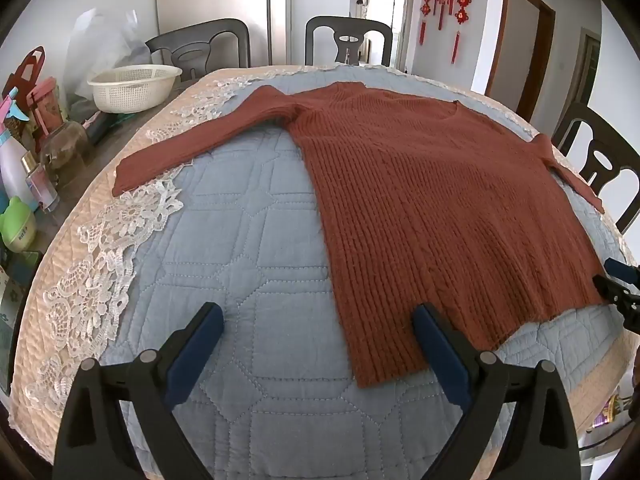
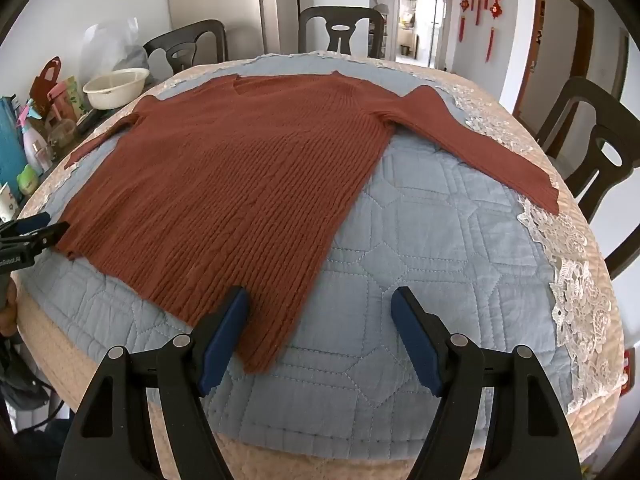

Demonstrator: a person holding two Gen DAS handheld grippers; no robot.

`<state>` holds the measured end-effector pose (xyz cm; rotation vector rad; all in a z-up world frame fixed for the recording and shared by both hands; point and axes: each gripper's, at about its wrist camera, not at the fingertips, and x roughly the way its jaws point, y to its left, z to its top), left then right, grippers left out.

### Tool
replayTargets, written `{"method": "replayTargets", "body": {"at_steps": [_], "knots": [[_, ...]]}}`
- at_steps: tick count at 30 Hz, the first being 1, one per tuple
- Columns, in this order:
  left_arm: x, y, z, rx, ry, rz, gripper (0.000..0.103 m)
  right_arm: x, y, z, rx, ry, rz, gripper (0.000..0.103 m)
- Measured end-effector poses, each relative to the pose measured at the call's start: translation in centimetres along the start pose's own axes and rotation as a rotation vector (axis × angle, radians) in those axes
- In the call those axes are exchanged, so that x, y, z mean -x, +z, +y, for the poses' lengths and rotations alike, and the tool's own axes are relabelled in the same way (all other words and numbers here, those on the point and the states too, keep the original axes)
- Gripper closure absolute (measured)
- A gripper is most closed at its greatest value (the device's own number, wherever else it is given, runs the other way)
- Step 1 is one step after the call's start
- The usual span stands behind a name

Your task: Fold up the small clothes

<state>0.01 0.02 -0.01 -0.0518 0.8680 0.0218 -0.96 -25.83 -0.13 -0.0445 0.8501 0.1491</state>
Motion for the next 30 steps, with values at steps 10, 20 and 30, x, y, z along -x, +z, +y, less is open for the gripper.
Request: {"method": "replayTargets", "body": {"at_steps": [10,20,30], "knots": [[-0.29,0.25,-0.35,0.003,0.009,-0.006,0.005,0.00,-0.09,0.43,0.003,-0.003,-0.007,0.029],[0.26,-0.12,0.07,0.007,0.001,-0.021,0.005,0.00,-0.08,-0.10,0.002,-0.001,-0.014,0.029],[0.32,-0.09,0.10,0.007,0.002,-0.023,0.005,0.03,-0.09,-0.13,0.004,-0.001,-0.016,0.029]]}}
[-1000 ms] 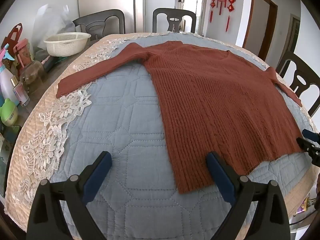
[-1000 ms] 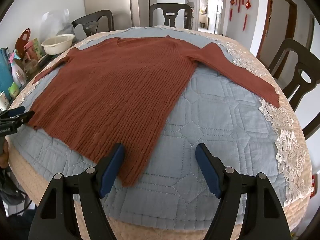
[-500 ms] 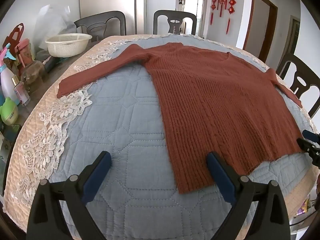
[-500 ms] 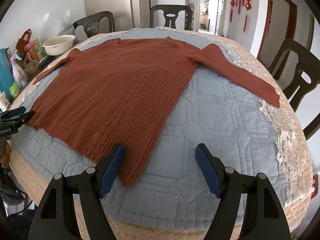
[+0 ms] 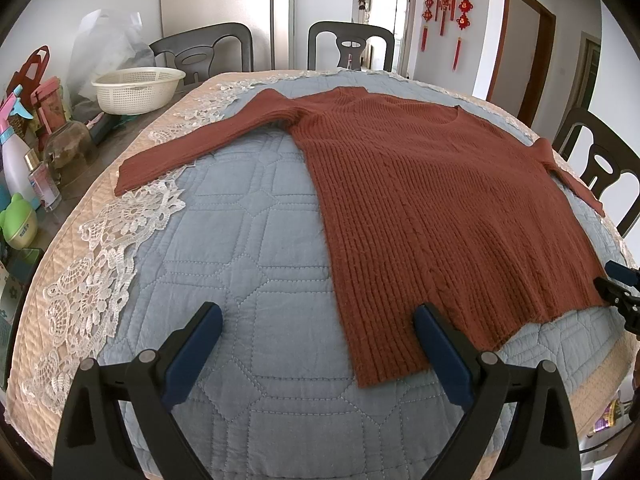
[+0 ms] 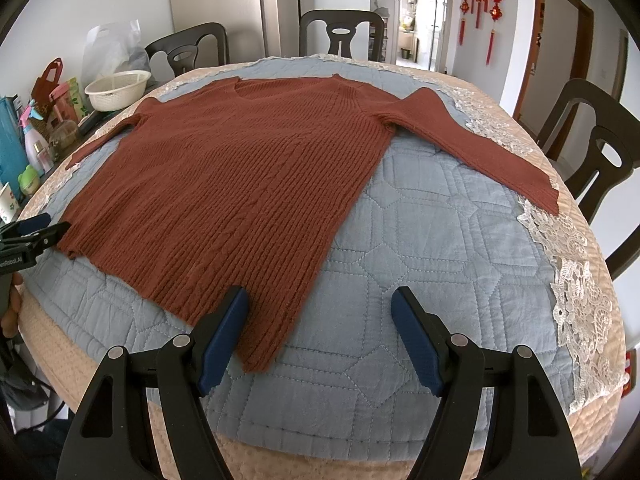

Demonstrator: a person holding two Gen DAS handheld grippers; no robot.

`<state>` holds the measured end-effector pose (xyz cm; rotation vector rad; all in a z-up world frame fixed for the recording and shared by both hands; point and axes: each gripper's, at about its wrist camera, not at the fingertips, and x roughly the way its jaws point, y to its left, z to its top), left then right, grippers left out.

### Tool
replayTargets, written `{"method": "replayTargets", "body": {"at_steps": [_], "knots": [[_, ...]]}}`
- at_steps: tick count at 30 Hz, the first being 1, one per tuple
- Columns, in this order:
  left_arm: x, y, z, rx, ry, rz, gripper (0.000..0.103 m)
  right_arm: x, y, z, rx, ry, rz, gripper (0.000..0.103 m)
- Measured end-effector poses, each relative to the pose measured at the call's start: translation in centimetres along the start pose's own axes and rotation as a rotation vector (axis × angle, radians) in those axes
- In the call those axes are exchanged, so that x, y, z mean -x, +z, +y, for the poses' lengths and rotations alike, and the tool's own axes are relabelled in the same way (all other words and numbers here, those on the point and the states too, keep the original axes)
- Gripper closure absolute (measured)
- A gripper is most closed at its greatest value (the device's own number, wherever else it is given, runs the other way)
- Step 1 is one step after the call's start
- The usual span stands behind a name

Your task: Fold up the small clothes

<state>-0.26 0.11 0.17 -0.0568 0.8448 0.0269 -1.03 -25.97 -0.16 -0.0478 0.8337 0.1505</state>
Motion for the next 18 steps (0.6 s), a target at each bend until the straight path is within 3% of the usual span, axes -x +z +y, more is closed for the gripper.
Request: {"method": "replayTargets", "body": {"at_steps": [18], "knots": [[0.01,-0.21,0.02,0.000,0.000,-0.003,0.005,0.03,-0.01,0.05,0.001,-0.002,-0.001,0.029]]}}
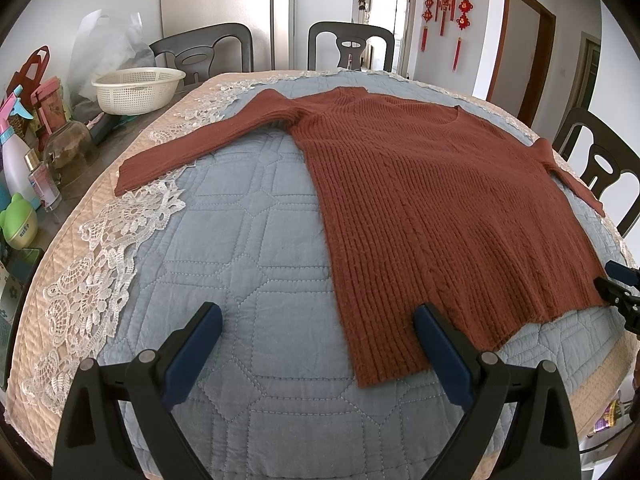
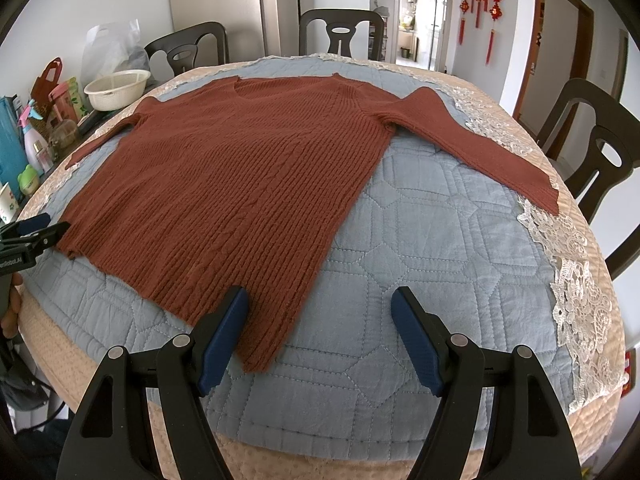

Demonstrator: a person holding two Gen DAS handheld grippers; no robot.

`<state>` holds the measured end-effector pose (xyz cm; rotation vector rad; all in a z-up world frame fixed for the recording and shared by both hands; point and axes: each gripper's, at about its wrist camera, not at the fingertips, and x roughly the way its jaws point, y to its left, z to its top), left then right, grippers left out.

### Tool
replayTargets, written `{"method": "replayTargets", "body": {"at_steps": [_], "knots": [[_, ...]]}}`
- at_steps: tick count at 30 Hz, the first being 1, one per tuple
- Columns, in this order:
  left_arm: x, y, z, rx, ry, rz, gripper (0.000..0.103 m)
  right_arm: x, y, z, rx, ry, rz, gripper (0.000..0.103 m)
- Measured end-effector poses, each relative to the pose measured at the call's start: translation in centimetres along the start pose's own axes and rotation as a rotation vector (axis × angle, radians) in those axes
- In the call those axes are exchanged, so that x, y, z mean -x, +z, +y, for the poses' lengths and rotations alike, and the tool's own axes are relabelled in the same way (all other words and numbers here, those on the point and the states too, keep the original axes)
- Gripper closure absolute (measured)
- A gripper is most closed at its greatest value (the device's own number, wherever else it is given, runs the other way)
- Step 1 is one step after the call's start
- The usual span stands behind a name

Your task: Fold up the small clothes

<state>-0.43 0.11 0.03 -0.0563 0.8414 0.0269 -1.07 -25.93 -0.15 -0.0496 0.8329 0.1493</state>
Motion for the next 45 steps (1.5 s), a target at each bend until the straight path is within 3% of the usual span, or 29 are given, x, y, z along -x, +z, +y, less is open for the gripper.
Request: {"method": "replayTargets", "body": {"at_steps": [45], "knots": [[-0.01,-0.15,0.03,-0.001,0.000,-0.002,0.004,0.10,0.04,-0.05,-0.009,-0.004,-0.003,0.029]]}}
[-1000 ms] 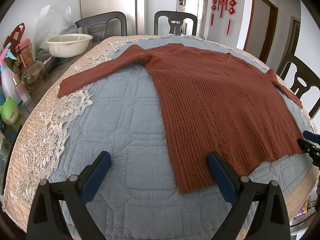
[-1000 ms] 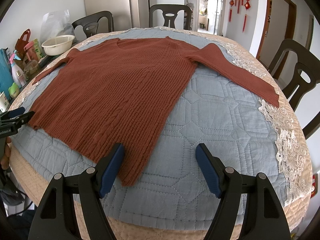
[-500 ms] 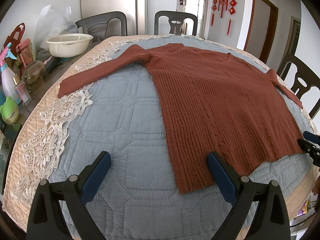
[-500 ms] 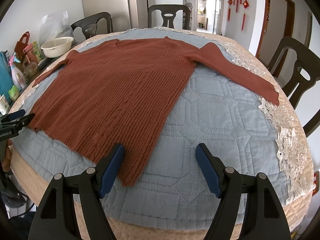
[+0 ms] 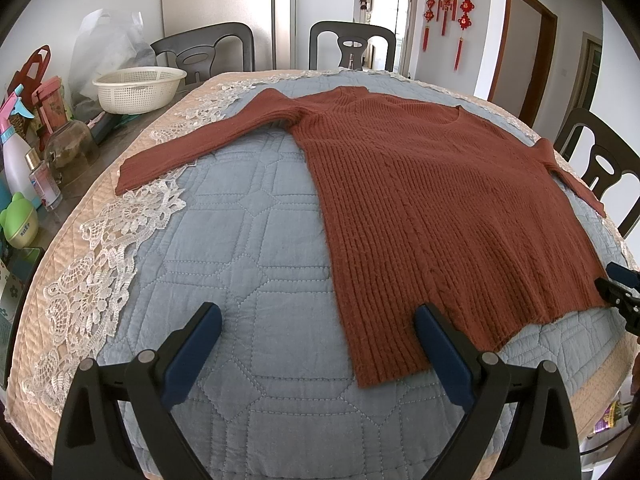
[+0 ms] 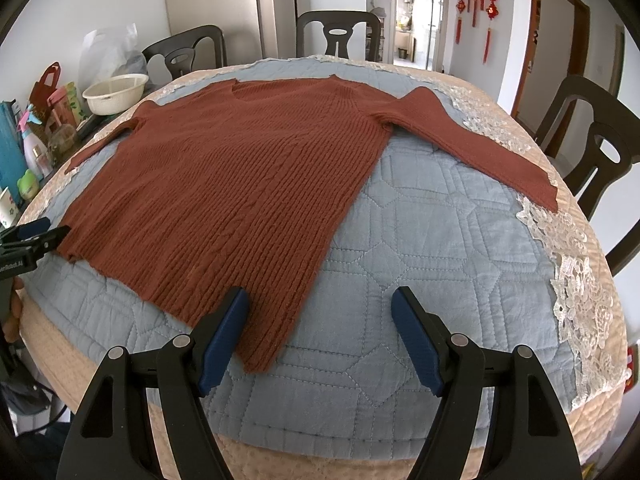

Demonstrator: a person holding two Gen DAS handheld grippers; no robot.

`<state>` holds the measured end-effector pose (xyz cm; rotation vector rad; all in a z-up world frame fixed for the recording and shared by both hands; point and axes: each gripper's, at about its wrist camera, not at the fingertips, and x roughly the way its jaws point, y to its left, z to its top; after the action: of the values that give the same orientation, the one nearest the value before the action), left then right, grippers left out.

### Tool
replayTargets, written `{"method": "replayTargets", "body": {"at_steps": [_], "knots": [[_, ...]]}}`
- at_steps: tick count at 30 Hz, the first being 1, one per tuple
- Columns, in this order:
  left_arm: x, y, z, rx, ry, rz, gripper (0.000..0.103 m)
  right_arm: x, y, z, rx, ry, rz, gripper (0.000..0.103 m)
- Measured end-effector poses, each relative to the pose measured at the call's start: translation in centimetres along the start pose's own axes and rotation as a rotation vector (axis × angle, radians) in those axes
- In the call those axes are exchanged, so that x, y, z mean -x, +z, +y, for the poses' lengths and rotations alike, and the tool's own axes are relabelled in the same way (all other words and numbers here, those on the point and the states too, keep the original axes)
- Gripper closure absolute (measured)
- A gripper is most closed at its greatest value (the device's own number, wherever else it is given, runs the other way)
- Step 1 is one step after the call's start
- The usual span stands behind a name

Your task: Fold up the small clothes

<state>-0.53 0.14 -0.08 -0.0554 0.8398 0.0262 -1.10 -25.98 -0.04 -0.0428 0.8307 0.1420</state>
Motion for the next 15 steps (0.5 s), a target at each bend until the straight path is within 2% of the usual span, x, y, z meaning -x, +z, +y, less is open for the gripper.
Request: {"method": "replayTargets", "body": {"at_steps": [15], "knots": [[-0.04,0.02,0.23,0.009,0.000,0.005,0.004,-0.10,0.00,0.00,0.003,0.001,0.005,0.029]]}}
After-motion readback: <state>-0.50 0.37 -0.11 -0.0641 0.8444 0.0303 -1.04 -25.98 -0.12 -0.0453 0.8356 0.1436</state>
